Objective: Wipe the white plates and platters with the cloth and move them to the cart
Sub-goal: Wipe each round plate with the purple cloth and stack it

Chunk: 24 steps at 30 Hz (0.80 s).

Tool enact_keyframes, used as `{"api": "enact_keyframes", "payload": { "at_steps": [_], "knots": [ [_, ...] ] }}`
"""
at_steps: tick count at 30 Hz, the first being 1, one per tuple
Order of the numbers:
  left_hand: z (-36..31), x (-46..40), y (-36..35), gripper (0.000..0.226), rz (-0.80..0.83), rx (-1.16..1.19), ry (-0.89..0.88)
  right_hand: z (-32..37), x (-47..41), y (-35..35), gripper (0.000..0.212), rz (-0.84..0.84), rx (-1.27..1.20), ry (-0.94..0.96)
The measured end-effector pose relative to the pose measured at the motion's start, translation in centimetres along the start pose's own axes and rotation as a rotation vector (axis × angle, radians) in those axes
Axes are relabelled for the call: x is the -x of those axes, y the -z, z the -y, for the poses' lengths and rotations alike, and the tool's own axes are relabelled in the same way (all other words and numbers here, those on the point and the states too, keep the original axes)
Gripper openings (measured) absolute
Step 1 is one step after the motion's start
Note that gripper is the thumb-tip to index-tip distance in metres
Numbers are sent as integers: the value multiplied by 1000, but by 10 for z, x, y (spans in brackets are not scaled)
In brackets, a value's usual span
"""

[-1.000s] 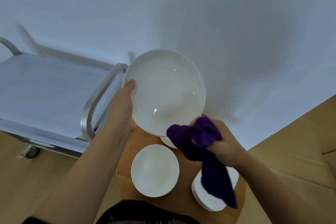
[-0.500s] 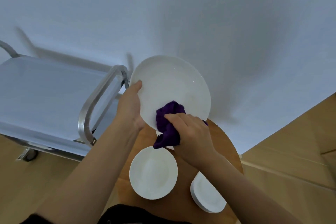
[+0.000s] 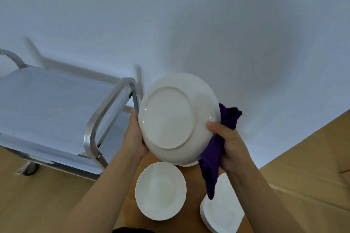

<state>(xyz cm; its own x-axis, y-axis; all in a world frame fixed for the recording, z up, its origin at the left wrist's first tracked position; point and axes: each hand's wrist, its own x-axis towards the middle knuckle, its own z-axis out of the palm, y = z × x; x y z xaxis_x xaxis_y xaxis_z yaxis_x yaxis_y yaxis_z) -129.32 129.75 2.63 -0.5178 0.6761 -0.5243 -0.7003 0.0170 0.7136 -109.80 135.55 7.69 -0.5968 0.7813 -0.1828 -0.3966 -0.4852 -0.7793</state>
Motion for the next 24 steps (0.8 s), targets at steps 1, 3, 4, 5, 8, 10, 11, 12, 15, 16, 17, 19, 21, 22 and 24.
{"api": "enact_keyframes", "payload": {
  "at_steps": [1, 3, 4, 5, 8, 10, 11, 12, 15, 16, 17, 19, 21, 22, 24],
  "knots": [
    [-3, 0, 0, 29, -46, 11, -18, -1, -1, 3, 28, -21, 1, -1],
    [-10, 1, 0, 20, -136, -34, -59, -6, -6, 11, 37, -130, 62, 16],
    [-16, 1, 1, 22, -199, -86, -101, -10, -8, 16, 42, -222, 161, 37],
    [-21, 0, 2, 26, -259, -160, -159, -14, -11, 19, 43, -328, 281, 74],
    [-36, 0, -2, 40, -327, -466, -382, -16, -18, 11, 37, -429, 421, 246],
    [-38, 3, -10, 45, -299, -688, -594, -10, -22, -6, 54, -243, 387, 389],
    [-37, 7, -15, 47, -262, -755, -680, -7, -24, -15, 67, -123, 448, 440],
    [-35, 11, -20, 50, -216, -812, -751, -3, -26, -24, 81, 4, 626, 471],
    [-31, 23, -30, 58, -103, -982, -834, 16, -36, -42, 104, 442, 1402, 414],
    [-32, 26, -29, 59, -69, -1005, -834, 25, -39, -45, 106, 529, 1510, 385],
    [-33, 29, -28, 58, -31, -1014, -836, 32, -42, -46, 107, 583, 1592, 397],
    [-34, 35, -24, 60, 49, -1028, -848, 37, -46, -46, 107, 617, 1746, 511],
    [-35, 42, -22, 62, 105, -999, -852, 35, -47, -43, 106, 589, 1693, 564],
    [-35, 45, -22, 63, 111, -975, -855, 33, -46, -41, 105, 554, 1613, 564],
    [-37, 50, -22, 62, 84, -948, -871, 32, -45, -36, 105, 466, 1509, 599]
  ]
}}
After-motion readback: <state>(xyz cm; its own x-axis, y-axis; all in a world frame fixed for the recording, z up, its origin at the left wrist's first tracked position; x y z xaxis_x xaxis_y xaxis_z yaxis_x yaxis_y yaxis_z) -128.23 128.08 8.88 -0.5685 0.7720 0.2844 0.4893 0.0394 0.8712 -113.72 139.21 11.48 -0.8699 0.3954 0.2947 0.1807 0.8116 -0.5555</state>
